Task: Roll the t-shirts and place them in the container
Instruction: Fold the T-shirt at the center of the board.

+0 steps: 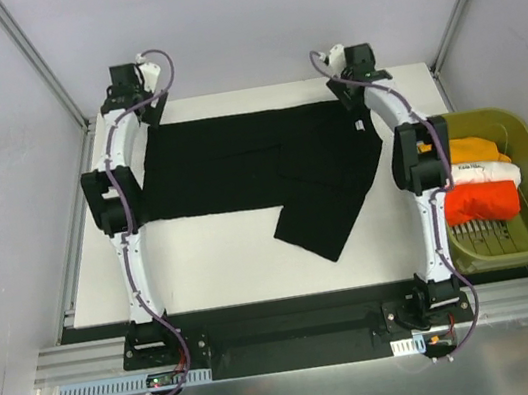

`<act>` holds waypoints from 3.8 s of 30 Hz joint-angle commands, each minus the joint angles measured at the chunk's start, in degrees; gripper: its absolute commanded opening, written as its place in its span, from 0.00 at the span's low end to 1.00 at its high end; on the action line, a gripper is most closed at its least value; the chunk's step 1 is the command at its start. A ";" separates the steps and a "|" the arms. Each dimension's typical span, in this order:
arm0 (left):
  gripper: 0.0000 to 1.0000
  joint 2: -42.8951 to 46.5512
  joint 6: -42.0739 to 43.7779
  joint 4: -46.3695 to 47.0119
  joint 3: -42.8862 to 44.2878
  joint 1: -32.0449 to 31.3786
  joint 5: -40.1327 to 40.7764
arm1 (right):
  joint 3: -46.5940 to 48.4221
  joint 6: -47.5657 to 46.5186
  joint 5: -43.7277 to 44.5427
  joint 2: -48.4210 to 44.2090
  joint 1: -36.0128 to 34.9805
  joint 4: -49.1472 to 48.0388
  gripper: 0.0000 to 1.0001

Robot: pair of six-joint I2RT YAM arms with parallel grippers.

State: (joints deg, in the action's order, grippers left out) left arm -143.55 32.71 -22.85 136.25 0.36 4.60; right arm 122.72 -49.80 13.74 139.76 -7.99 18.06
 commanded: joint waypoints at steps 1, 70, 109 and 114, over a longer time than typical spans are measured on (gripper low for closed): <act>0.98 27.38 -6.95 3.70 -14.88 -1.84 -3.18 | -8.76 10.24 -9.68 -23.46 -0.10 -2.16 0.79; 0.66 38.53 -29.20 -22.50 -60.06 16.52 -26.93 | -80.88 -20.18 -30.09 -63.83 -33.58 10.59 0.01; 0.00 43.33 -21.64 -26.98 -62.14 17.48 -23.24 | -76.75 -3.65 -21.39 -81.83 -29.01 29.65 0.01; 0.00 48.09 -19.97 -28.74 -65.75 17.39 -22.88 | -73.50 1.46 -18.84 -86.50 -29.01 35.72 0.01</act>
State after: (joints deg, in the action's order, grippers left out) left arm -100.07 10.20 -48.03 73.12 17.34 -18.98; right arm 44.97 -54.96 -8.38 56.93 -37.23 45.45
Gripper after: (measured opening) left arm 0.006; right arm 0.015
